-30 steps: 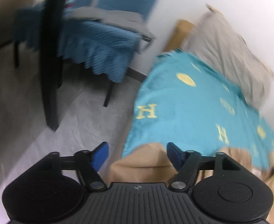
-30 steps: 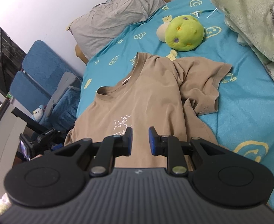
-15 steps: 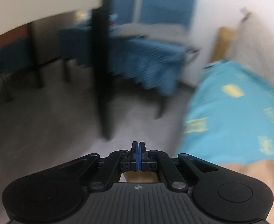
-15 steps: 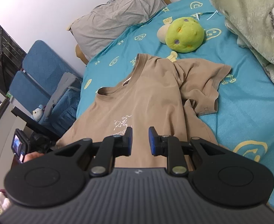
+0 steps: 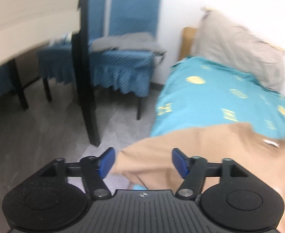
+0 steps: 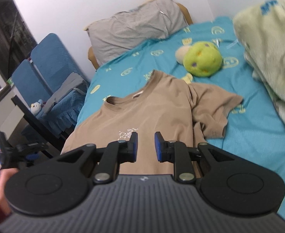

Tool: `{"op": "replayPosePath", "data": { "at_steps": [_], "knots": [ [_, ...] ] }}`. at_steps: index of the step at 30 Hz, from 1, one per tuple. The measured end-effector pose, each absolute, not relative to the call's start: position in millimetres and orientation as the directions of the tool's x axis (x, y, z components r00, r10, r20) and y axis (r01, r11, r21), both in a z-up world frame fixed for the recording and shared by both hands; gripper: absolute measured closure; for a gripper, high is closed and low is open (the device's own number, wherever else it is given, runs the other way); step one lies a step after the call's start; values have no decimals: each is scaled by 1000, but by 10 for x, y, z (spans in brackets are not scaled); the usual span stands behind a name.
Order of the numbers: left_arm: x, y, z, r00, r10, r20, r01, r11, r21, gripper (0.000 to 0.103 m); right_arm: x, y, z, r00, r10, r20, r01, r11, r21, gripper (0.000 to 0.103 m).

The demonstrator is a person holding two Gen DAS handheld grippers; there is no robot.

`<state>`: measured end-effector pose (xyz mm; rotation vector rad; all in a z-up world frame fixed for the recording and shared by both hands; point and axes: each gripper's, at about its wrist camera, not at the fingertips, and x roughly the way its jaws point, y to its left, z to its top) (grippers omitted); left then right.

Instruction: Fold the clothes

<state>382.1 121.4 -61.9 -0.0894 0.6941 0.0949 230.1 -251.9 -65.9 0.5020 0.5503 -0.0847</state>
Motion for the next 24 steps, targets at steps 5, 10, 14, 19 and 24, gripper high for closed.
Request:
{"op": "replayPosePath", "data": {
  "at_steps": [5, 10, 14, 19, 24],
  "knots": [
    [2791, 848, -190, 829, -35, -558, 10, 999, -48, 5, 2155, -2449, -569, 870, 53, -491, 169, 902, 396, 80],
    [1881, 620, -72, 846, -95, -525, 76, 995, -57, 0, 2028, -2496, -482, 871, 110, -479, 124, 894, 430, 80],
    [1342, 530, -228, 827, -115, -550, 94, 993, -66, 0, 1908, -2728, -343, 875, 187, -447, 86, 848, 522, 43],
    [1158, 734, -558, 748, -138, -649, 39, 986, -165, 0, 1768, -3333, -258, 925, 205, -319, 95, 688, 719, 10],
    [1319, 892, -629, 739, -175, -651, 0, 966, -259, 0, 2037, -3909, -572, 921, 205, -332, 166, 565, 808, 10]
  ]
}}
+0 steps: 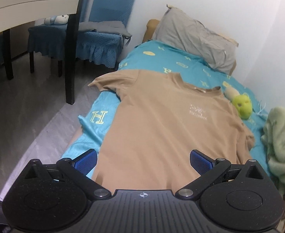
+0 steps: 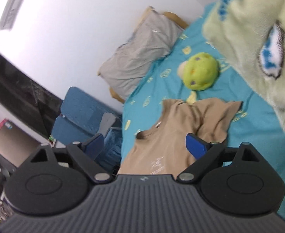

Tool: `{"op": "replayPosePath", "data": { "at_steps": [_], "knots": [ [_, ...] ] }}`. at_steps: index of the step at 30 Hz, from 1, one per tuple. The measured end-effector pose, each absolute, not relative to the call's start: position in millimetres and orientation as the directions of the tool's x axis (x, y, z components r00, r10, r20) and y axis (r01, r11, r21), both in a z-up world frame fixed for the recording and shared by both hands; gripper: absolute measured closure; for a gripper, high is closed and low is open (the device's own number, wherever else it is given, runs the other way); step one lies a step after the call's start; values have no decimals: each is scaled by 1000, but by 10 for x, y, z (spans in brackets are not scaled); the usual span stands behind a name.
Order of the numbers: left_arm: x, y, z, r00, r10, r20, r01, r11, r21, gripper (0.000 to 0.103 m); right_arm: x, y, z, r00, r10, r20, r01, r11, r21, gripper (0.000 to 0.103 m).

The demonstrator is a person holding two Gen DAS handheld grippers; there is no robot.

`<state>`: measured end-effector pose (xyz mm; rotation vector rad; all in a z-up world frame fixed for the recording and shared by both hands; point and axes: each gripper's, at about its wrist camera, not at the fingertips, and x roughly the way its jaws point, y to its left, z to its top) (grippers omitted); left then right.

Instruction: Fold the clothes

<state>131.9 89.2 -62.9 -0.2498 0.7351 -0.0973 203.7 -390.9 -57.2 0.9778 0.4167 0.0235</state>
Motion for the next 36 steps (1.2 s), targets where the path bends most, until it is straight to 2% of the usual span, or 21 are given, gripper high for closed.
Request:
{"op": "replayPosePath", "data": {
  "at_steps": [2, 4, 10, 12, 13, 14, 17, 19, 25, 27, 30, 31, 32, 34, 36],
  "knots": [
    [1362, 915, -681, 737, -181, -651, -15, 959, -284, 0, 2174, -4060, -818, 914, 157, -375, 233, 553, 800, 15],
    [1431, 936, -738, 730, -187, -658, -38, 949, -313, 0, 2362, -4146, -1138, 887, 154, -435, 308, 504, 807, 40],
    [1631, 1014, -888, 715, -189, -673, -91, 929, -358, 0, 2993, -4138, -1836, 790, 71, -609, 471, 566, 677, 42],
    [1688, 1025, -924, 714, -182, -676, -98, 930, -354, 0, 3187, -4087, -1988, 764, 44, -644, 473, 640, 606, 44],
    [1715, 1025, -941, 714, -179, -676, -101, 930, -353, 0, 3255, -4050, -1989, 772, 14, -635, 450, 693, 563, 55],
    [1747, 1018, -959, 714, -181, -676, -102, 929, -356, 0, 3330, -4030, -1977, 778, 5, -628, 427, 730, 534, 73],
    [1858, 974, -999, 709, -202, -676, -87, 926, -369, 0, 3487, -4022, -1880, 810, 18, -586, 356, 779, 516, 95],
    [1903, 936, -1020, 709, -213, -672, -71, 927, -369, 0, 3514, -4056, -1745, 837, -20, -546, 337, 807, 485, 95],
    [1950, 881, -1061, 709, -214, -672, -48, 936, -349, 0, 3483, -4207, -1395, 790, -354, -500, 522, 816, 247, 95],
    [1955, 873, -1069, 708, -213, -674, -49, 936, -348, 0, 3452, -4296, -1410, 805, -334, -491, 516, 802, 301, 94],
    [1942, 873, -1056, 713, -209, -670, -47, 938, -342, 0, 3432, -4342, -1381, 813, -247, -527, 474, 807, 353, 89],
    [1932, 862, -1049, 716, -200, -668, -45, 943, -330, 0, 3418, -4335, -1348, 813, -219, -539, 457, 813, 359, 77],
    [1922, 853, -1042, 720, -192, -667, -43, 947, -319, 0, 3372, -4324, -1310, 825, -187, -534, 434, 814, 386, 48],
    [1896, 844, -1033, 722, -186, -666, -40, 950, -308, 0, 3204, -4297, -1236, 867, -114, -485, 375, 791, 484, 14],
    [1865, 841, -1024, 721, -191, -666, -36, 949, -312, 0, 3014, -4292, -1240, 886, -24, -464, 335, 724, 602, 13]
  ]
}}
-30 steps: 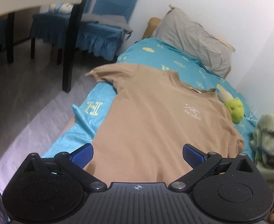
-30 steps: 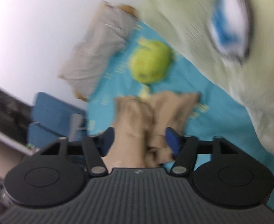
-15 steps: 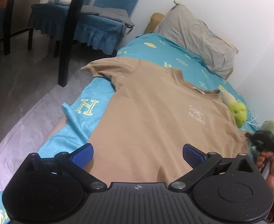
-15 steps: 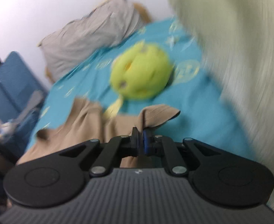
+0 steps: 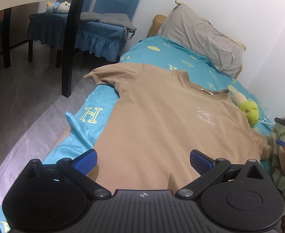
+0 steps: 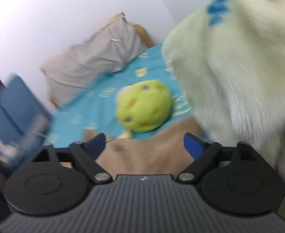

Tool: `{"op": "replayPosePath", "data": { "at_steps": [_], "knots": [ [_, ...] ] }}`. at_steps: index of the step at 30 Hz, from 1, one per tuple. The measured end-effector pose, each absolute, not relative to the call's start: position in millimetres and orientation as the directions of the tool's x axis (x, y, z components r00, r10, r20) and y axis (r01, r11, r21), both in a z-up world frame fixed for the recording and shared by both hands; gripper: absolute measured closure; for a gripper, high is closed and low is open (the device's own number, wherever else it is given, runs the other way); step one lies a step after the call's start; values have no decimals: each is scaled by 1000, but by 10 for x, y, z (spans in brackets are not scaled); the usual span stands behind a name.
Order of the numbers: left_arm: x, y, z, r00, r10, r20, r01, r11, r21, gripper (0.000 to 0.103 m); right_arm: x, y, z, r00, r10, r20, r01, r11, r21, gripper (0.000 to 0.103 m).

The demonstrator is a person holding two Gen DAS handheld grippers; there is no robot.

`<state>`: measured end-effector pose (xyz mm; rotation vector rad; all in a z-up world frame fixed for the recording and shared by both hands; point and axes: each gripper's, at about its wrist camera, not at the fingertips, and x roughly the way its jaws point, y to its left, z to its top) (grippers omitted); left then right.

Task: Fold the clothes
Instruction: 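Push the pale green blanket away from the t-shirt with the right gripper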

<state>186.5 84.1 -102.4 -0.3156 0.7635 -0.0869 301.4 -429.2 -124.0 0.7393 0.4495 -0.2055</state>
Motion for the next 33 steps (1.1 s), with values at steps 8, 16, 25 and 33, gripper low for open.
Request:
{"op": "replayPosePath", "data": {
  "at_steps": [8, 16, 25, 33],
  "knots": [
    [1699, 832, -973, 726, -206, -656, -19, 948, -318, 0, 2576, -4175, -1787, 807, 67, -587, 497, 462, 735, 13],
    [1718, 852, -1039, 722, -189, -666, -37, 950, -309, 0, 2639, -4062, -2186, 857, -100, -505, 487, 474, 733, 11],
    [1880, 781, -1114, 732, -197, -653, -18, 951, -308, 0, 3185, -4264, -2167, 879, -129, -458, 449, 546, 707, 13],
    [1892, 750, -1067, 733, -198, -651, -8, 954, -299, 1, 3358, -4390, -2145, 855, -164, -492, 485, 590, 646, 94]
  ]
}}
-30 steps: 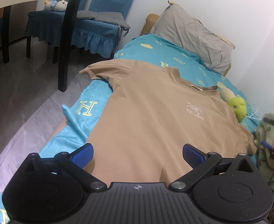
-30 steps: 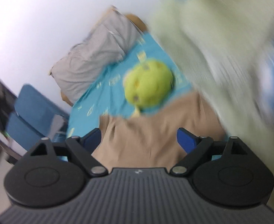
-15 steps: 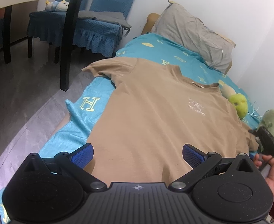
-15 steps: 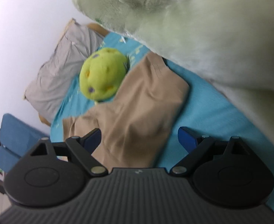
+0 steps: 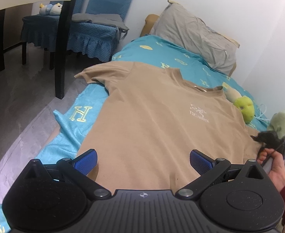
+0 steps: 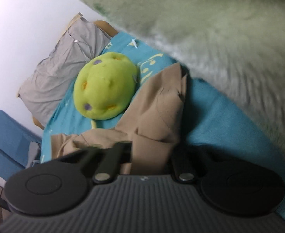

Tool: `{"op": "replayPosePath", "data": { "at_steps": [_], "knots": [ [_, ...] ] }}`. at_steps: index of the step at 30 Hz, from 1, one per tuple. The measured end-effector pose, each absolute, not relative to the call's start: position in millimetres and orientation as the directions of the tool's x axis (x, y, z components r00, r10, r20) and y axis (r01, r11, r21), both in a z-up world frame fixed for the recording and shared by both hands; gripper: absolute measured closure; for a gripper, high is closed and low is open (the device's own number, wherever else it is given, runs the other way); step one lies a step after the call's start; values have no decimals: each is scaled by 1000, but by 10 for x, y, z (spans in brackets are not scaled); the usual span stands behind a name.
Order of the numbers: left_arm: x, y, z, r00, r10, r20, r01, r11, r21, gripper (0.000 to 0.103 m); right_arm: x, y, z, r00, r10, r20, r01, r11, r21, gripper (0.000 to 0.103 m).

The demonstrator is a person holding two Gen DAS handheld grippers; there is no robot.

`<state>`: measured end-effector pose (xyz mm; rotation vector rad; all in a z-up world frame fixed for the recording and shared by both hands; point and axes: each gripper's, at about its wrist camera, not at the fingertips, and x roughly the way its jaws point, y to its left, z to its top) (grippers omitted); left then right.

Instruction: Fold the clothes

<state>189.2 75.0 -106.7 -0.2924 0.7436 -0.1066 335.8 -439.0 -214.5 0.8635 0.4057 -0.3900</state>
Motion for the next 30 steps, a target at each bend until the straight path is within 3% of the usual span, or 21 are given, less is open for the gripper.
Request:
{"op": "replayPosePath", "data": {
  "at_steps": [6, 13, 22, 24, 25, 26, 30],
  "knots": [
    [1844, 879, -864, 761, -170, -626, -20, 958, -284, 1, 3341, -4027, -1382, 872, -286, -398, 471, 714, 518, 95],
    [1826, 1146, -731, 781, -117, -613, -44, 969, -241, 1, 3702, -2515, -642, 895, -332, -296, 379, 918, 117, 95],
    [1919, 1465, -875, 758, -56, -650, -123, 966, -227, 1, 4422, -1416, -1369, 851, -144, -505, 139, 989, -48, 92],
    [1947, 1445, -913, 754, -52, -655, -119, 970, -213, 1, 4436, -1460, -1435, 828, -53, -558, 89, 995, 39, 72],
    [1962, 1425, -931, 752, -51, -657, -114, 972, -205, 1, 4421, -1497, -1441, 822, -5, -570, 66, 994, 87, 33],
    [1980, 1391, -945, 749, -55, -660, -106, 974, -201, 1, 4357, -1523, -1391, 829, 34, -559, 42, 992, 122, 3],
    [1988, 1232, -971, 747, -75, -660, -58, 982, -178, 1, 4032, -1582, -1050, 860, 122, -496, -34, 982, 183, 0]
  ]
}}
